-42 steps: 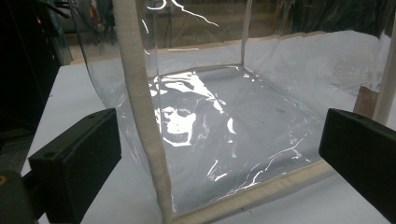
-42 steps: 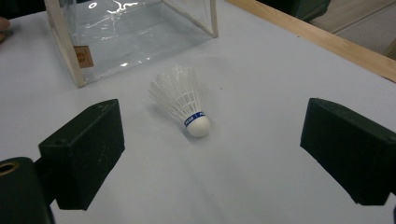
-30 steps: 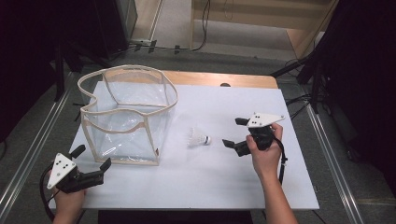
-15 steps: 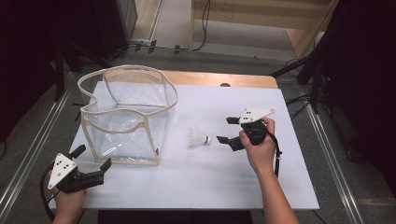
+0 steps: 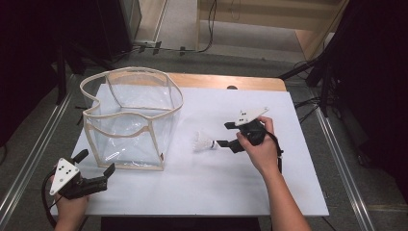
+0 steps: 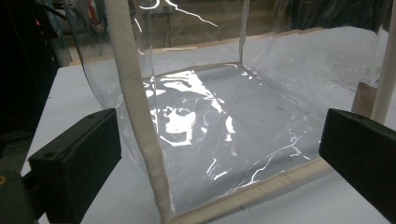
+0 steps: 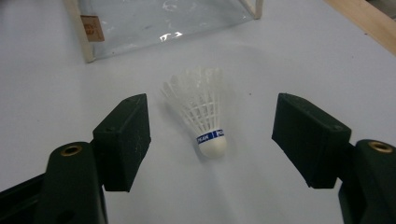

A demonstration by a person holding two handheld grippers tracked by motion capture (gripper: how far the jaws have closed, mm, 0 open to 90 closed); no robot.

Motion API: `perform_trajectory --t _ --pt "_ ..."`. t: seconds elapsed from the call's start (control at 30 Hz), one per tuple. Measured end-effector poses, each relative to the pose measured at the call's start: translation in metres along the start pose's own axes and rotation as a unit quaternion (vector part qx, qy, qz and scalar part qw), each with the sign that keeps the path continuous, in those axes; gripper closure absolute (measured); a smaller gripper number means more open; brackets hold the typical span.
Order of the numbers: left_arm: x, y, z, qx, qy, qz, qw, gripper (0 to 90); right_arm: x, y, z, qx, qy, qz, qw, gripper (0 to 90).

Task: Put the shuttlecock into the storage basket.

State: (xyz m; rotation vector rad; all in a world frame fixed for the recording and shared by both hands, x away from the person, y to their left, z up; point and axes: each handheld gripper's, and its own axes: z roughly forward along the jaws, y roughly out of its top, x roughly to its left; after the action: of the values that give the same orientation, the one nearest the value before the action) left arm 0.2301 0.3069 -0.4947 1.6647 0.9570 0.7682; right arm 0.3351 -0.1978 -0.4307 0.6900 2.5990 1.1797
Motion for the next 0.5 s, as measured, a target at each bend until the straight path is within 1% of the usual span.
perform_trajectory --t 0.07,0.13,0.33,0.43,0.5 --pt "0.0 0.0 0.0 0.0 0.0 0.0 1.0 0.0 0.0 0.002 0.002 0.005 0.002 -0.004 1.0 25.8" --pt "0.0 0.0 0.0 0.0 -0.001 0.001 1.0 0.0 -0.001 0.004 0.004 0.014 0.003 -0.015 0.9998 25.8" --pt "0.0 0.0 0.0 -0.001 -0.001 0.001 1.0 0.0 -0.005 0.007 0.009 0.037 0.007 -0.018 0.9991 27.9" --pt "-0.001 0.0 0.0 0.001 0.0 0.002 1.0 0.0 -0.006 0.008 0.01 0.042 0.011 -0.015 0.9989 27.8" --pt "-0.001 0.0 0.0 0.001 0.0 0.003 1.0 0.0 -0.007 0.009 0.011 0.045 0.015 -0.019 0.9987 27.8"
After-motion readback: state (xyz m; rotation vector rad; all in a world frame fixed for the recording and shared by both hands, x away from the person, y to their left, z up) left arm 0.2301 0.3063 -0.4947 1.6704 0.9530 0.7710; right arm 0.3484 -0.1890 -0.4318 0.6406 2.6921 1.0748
